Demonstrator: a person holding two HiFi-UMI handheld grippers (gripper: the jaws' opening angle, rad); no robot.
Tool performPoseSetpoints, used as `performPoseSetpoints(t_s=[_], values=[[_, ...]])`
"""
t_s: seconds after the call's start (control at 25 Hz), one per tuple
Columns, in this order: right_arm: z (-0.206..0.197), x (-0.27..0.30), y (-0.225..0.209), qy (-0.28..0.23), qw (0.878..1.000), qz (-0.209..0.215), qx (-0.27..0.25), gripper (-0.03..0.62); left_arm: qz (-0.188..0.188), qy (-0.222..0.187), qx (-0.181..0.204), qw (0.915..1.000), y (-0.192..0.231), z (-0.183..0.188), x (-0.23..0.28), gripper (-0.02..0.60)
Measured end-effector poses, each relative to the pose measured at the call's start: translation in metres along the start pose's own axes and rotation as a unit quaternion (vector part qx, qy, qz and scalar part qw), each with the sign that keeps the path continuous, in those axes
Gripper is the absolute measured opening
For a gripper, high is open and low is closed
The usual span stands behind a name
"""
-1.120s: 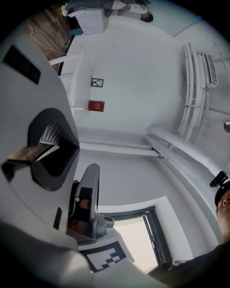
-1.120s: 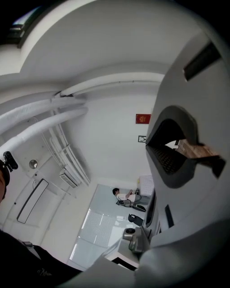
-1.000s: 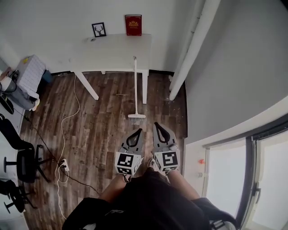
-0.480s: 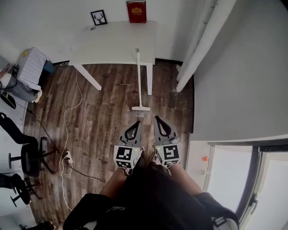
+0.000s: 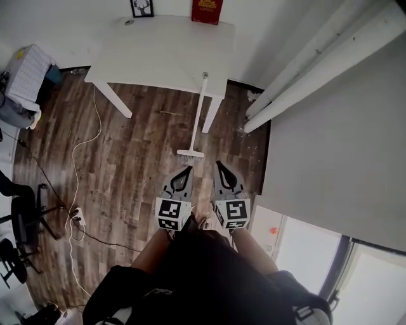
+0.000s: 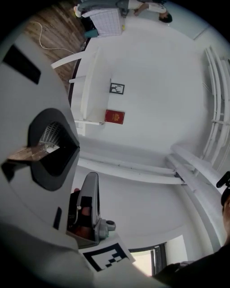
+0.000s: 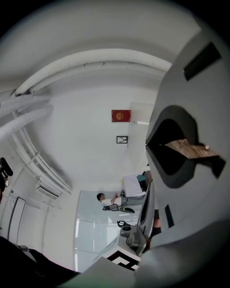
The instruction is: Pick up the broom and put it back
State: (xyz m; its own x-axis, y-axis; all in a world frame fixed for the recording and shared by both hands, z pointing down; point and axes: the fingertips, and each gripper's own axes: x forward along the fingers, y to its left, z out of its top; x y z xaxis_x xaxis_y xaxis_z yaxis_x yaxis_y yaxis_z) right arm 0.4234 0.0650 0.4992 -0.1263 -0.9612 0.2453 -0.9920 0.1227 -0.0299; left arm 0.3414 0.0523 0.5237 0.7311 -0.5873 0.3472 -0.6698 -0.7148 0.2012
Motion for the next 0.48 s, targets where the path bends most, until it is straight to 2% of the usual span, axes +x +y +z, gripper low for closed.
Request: performPoseSetpoints(t_s=[0.16,0.28,0.48], values=[[-0.018,0.057,0.003,0.038,0.999,-0.006,-0.01,0.021,-0.011,0.024,-0.024,0.9994,0.049,-0.011,0.036,0.0],[-0.043,0.097,0.003,0.05,0.999,-0.009,-0.004,0.021,-0.01,0.037,-0.017,0.9991,0.084,-0.027,0.063,0.0],[-0.097,0.161,-0.025,0.085,0.996,-0.021,0.008,0.022,0.0,0.066,-0.042,0.9969,0.118,-0.06,0.125,0.0]])
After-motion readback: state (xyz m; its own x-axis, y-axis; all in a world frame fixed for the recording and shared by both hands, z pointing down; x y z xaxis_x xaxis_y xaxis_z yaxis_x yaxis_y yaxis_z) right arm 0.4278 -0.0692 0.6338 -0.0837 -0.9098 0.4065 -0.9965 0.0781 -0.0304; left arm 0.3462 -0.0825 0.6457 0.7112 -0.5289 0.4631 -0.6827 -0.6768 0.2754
